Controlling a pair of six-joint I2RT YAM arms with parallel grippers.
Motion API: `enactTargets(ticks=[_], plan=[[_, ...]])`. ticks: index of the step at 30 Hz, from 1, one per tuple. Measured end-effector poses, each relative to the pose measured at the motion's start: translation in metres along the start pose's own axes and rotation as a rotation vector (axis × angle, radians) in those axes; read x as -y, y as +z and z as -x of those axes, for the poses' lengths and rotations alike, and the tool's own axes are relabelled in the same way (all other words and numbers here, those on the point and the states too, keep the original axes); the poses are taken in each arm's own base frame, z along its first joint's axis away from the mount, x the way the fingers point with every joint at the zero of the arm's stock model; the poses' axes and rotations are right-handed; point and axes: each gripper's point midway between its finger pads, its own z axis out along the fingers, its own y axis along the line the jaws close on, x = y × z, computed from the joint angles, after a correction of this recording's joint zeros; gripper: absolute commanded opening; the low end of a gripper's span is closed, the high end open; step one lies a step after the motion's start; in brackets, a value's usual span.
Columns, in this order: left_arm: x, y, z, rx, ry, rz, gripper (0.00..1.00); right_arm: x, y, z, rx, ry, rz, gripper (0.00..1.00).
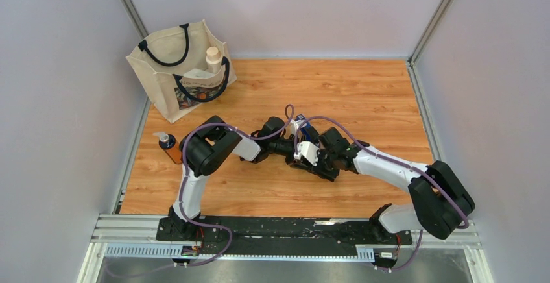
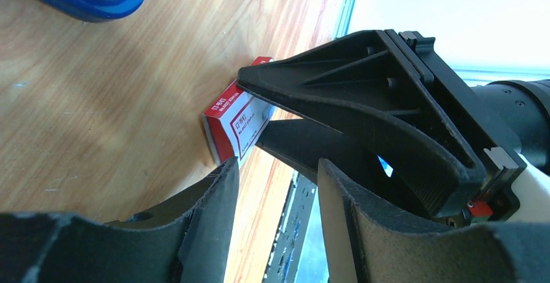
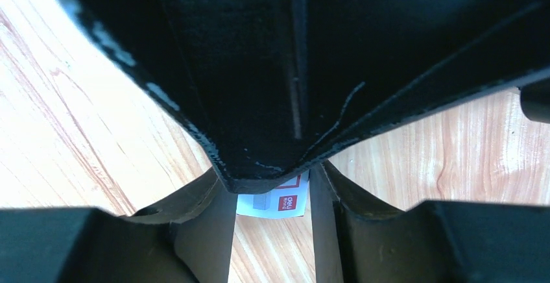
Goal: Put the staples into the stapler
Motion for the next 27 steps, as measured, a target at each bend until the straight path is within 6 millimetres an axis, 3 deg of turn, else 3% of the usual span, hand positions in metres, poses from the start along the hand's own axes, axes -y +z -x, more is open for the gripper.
enactTargets(ticks=[27], plan=[[-0.011, 0.004, 0.004, -0.031, 0.003, 0.037, 0.53, -0.002, 0.002, 0.002, -0.008, -0.026, -0.006, 0.43]])
